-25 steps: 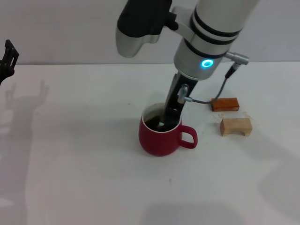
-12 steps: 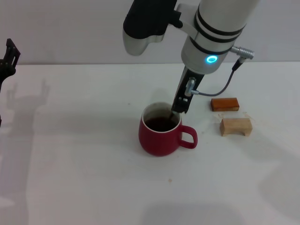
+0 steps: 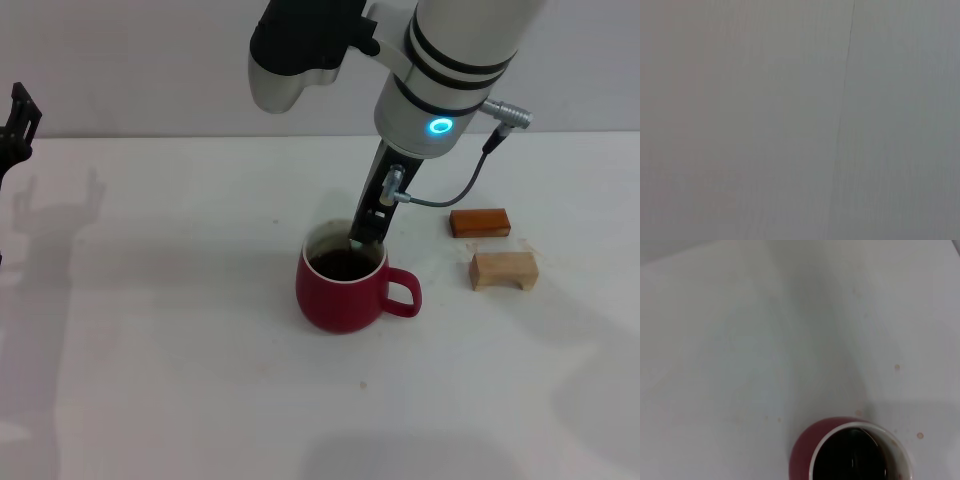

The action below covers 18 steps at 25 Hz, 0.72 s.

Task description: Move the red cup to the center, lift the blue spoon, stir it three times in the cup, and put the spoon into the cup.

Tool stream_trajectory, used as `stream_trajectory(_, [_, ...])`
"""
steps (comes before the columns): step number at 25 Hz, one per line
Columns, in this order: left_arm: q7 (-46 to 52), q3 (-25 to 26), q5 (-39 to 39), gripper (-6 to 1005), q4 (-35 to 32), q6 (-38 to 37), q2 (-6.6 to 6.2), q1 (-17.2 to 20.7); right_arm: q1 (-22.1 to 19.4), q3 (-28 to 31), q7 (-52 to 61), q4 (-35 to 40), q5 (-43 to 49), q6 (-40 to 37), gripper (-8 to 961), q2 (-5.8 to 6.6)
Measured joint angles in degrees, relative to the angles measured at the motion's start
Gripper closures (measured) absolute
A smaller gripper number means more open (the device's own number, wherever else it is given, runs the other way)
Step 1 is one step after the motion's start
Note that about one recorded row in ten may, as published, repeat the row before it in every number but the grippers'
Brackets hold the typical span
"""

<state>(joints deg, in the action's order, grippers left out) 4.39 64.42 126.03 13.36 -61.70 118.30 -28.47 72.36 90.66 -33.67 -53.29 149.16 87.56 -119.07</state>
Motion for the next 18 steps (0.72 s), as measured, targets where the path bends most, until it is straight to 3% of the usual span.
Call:
stream_trajectory(8, [0.0, 0.0, 0.01, 159, 0.0, -0.19, 0.0, 0.0, -0.8, -1.34, 0.34, -1.66, -1.31, -0.89, 725, -0.04])
stream_trajectory(11, [0.0, 0.0, 0.01, 159, 0.0, -0.22, 0.0, 0.0, -1.71, -1.38, 0.35, -3.03, -1.57, -2.56, 673, -0.03])
stream_trajectory(16, [0.5, 0.16, 0.0, 159, 0.0, -0.22, 0.0, 0.18, -7.27, -3.45, 0.17, -8.81, -1.62, -12.65, 639, -0.01])
stream_trajectory(18, [1.21, 0.17, 0.0, 159, 0.0, -0.22, 0.0, 0.35, -12.91, -5.66, -0.27, -13.74, -1.67, -20.27, 639, 0.02])
